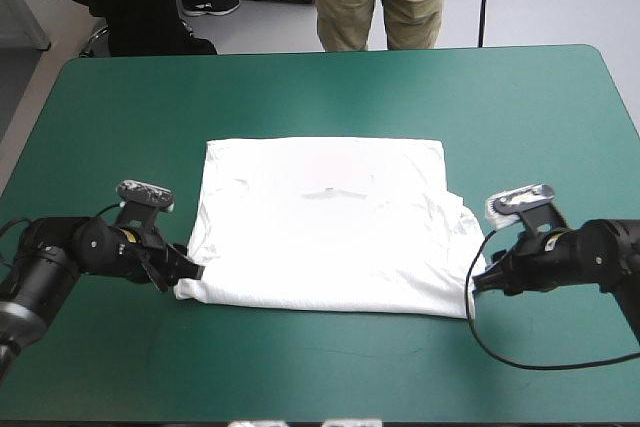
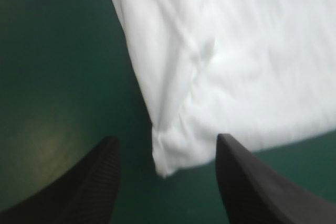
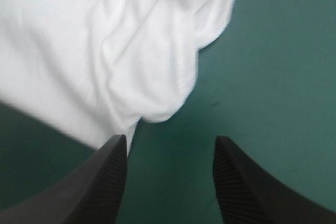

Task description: Fold the cloth

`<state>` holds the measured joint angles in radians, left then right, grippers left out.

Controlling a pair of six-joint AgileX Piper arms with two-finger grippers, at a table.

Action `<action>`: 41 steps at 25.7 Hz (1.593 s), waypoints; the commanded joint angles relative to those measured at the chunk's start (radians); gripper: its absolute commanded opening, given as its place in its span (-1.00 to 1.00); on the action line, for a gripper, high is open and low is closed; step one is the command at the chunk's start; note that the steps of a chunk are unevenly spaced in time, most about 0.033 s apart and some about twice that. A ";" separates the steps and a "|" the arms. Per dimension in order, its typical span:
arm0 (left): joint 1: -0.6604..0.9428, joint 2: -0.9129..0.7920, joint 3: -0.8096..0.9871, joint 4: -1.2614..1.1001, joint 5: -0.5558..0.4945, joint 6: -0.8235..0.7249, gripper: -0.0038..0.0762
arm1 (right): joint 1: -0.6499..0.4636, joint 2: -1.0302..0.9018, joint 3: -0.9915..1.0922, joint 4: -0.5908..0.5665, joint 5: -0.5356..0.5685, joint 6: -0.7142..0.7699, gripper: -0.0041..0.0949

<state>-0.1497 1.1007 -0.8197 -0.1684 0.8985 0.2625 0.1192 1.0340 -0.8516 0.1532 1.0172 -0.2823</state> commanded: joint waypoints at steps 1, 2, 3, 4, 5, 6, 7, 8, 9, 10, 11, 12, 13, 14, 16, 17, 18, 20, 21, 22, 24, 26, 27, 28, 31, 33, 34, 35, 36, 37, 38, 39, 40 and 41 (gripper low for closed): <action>-0.001 -0.072 -0.061 -0.060 -0.152 -0.034 0.13 | -0.008 -0.055 -0.098 -0.102 -0.104 0.137 0.09; -0.001 -0.073 -0.080 -0.087 -0.164 -0.034 0.13 | -0.010 -0.032 -0.137 -0.112 -0.100 0.154 0.09; -0.001 -0.071 -0.082 -0.099 -0.164 -0.034 0.13 | -0.010 -0.014 -0.149 -0.108 -0.095 0.154 0.09; -0.001 -0.063 -0.084 -0.129 -0.164 -0.034 0.13 | -0.010 0.034 -0.166 -0.094 -0.090 0.149 0.09; -0.001 -0.063 -0.084 -0.138 -0.164 -0.034 0.13 | -0.010 0.057 -0.170 -0.092 -0.092 0.149 0.09; -0.001 -0.062 -0.084 -0.141 -0.164 -0.031 0.13 | -0.010 0.093 -0.174 -0.094 -0.099 0.149 0.09; -0.001 -0.062 -0.084 -0.143 -0.166 -0.031 0.13 | -0.010 0.119 -0.177 -0.094 -0.109 0.149 0.09; -0.001 -0.062 -0.084 -0.143 -0.166 -0.029 0.13 | -0.010 0.186 -0.177 -0.090 -0.133 0.139 0.09; -0.001 -0.062 -0.084 -0.143 -0.164 -0.029 0.13 | -0.010 0.214 -0.177 -0.087 -0.142 0.138 0.09; -0.001 -0.062 -0.084 -0.143 -0.155 -0.027 0.13 | -0.010 0.283 -0.177 -0.087 -0.168 0.134 0.07; -0.001 -0.062 -0.084 -0.143 -0.149 -0.024 0.13 | -0.010 0.316 -0.177 -0.087 -0.180 0.131 0.05; -0.001 -0.062 -0.084 -0.141 -0.146 -0.024 0.13 | -0.010 0.347 -0.177 -0.089 -0.198 0.131 0.01; -0.001 -0.062 -0.084 -0.139 -0.145 -0.024 0.13 | -0.010 0.377 -0.177 -0.089 -0.217 0.131 -0.03; -0.001 -0.062 -0.084 -0.139 -0.143 -0.024 0.13 | -0.010 0.400 -0.177 -0.089 -0.237 0.131 -0.06; -0.001 -0.062 -0.084 -0.139 -0.143 -0.024 0.13 | -0.010 0.479 -0.178 -0.078 -0.261 0.123 -0.17; -0.001 -0.062 -0.084 -0.139 -0.141 -0.024 0.13 | -0.010 0.520 -0.179 -0.072 -0.261 0.118 -0.18; -0.001 -0.062 -0.084 -0.139 -0.141 -0.024 0.13 | -0.010 0.539 -0.179 -0.070 -0.261 0.109 -0.19; -0.001 -0.062 -0.084 -0.137 -0.141 -0.024 0.13 | -0.010 0.586 -0.179 -0.041 -0.261 0.075 -0.20; -0.001 -0.062 -0.084 -0.135 -0.141 -0.024 0.13 | -0.010 0.606 -0.179 -0.032 -0.261 0.059 -0.25; -0.001 -0.062 -0.084 -0.135 -0.141 -0.024 0.13 | -0.010 0.613 -0.179 -0.027 -0.261 0.050 -0.29; -0.001 -0.062 -0.084 -0.133 -0.139 -0.024 0.13 | -0.010 0.616 -0.179 -0.007 -0.261 0.021 -0.51; -0.001 -0.062 -0.084 -0.126 -0.138 -0.024 0.13 | -0.010 0.614 -0.179 0.013 -0.258 -0.010 -0.89; -0.001 -0.062 -0.084 -0.124 -0.138 -0.024 0.13 | -0.010 0.614 -0.179 0.021 -0.258 -0.014 -0.94; -0.001 -0.062 -0.084 -0.124 -0.138 -0.024 0.13 | -0.010 0.614 -0.179 0.021 -0.256 -0.014 -0.94; -0.001 -0.062 -0.084 -0.122 -0.138 -0.024 0.13 | -0.010 0.611 -0.179 0.019 -0.253 -0.014 -0.94; -0.001 -0.062 -0.084 -0.121 -0.138 -0.024 0.13 | -0.010 0.603 -0.179 0.019 -0.256 -0.014 -0.94; -0.001 -0.062 -0.084 -0.121 -0.138 -0.024 0.13 | -0.010 0.595 -0.179 0.019 -0.264 -0.012 -0.94; -0.001 -0.062 -0.084 -0.121 -0.138 -0.024 0.13 | -0.010 0.583 -0.179 0.017 -0.278 -0.007 -0.94; -0.001 -0.062 -0.084 -0.119 -0.138 -0.024 0.13 | -0.010 0.568 -0.179 0.012 -0.292 0.001 -0.94; -0.001 -0.062 -0.084 -0.117 -0.138 -0.024 0.13 | -0.010 0.549 -0.179 0.006 -0.311 0.014 -0.94; -0.001 -0.062 -0.084 -0.117 -0.138 -0.024 0.13 | -0.010 0.528 -0.182 0.003 -0.325 0.020 -0.94; -0.001 -0.062 -0.084 -0.117 -0.138 -0.024 0.13 | -0.010 0.511 -0.189 0.003 -0.330 0.020 -0.94; -0.001 -0.062 -0.084 -0.115 -0.138 -0.024 0.13 | -0.010 0.493 -0.199 0.003 -0.327 0.020 -0.94; -0.001 -0.062 -0.084 -0.115 -0.138 -0.024 0.13 | -0.010 0.479 -0.212 0.003 -0.316 0.018 -0.94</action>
<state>-0.1497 1.0521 -0.8713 -0.2694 0.7988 0.2422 0.1108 1.5971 -1.0168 0.1430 0.7295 -0.2665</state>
